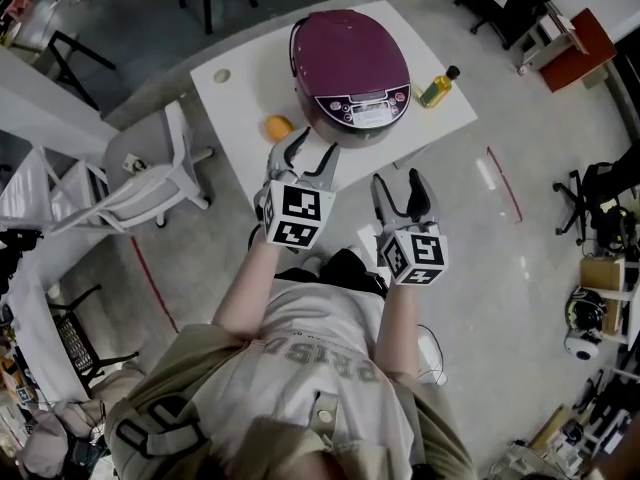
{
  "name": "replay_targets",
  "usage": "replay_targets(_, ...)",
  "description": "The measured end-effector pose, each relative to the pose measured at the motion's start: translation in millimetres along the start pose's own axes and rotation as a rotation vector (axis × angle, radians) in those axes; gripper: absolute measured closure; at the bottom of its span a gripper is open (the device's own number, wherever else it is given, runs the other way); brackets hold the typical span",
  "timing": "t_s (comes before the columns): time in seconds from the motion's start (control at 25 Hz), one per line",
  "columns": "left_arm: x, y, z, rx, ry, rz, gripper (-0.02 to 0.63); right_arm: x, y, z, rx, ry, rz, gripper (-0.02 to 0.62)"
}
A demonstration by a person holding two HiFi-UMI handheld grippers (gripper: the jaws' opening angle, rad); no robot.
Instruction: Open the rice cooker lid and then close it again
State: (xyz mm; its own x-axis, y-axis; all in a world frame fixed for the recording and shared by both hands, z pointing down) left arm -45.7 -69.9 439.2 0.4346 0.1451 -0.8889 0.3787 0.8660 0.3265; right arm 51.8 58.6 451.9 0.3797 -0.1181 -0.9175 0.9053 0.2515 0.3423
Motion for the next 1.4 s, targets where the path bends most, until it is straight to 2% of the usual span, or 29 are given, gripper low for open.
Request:
replay_targets(0.28,-10,4,19,-0.016,-0.022,0.003,0.371,-9,14,21,0.041,-0.040,0.008,0.299)
replay_targets(0.68,-1,2,57,0.033,-0.081,0.038,0.342,1,45,60,0.146,-0.130,-0.036,0.295)
replay_targets(0.8,1,-3,67,0.053,-0.102,0.039,0.342,6,51,74,0.197,-0.158,-0.079,0.288)
replay_targets(0.92,6,-6,76,0.053,-0.119,0.045,0.333,13,53,88,0.264,-0.192,-0.137,0.284)
replay_targets(1.08,16,-4,89,-0.003,-0.133,0.072,0.325,25,49,106,0.390,-0.248,-0.244,0.282)
replay_targets(1.24,22,2,100,-0.068,-0.149,0.170,0.284,31,36,120,0.546,-0.341,-0.424,0.273)
replay_targets(1.4,20,12,109,-0.162,-0.208,0.284,0.256,25,32,128,0.664,-0.468,-0.627,0.246)
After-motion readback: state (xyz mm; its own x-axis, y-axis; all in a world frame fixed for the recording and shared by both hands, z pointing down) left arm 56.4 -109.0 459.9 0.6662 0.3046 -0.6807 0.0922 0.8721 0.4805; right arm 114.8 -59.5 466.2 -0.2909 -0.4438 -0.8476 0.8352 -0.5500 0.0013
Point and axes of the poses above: the fingertips, and each gripper's own axes: z forward along the fingers, y to its right, x out of its top, the point moved 2 cm from there along -z, backward along the fingers, and after that the axes turned 13 degrees about z, right-handed, at the moved point
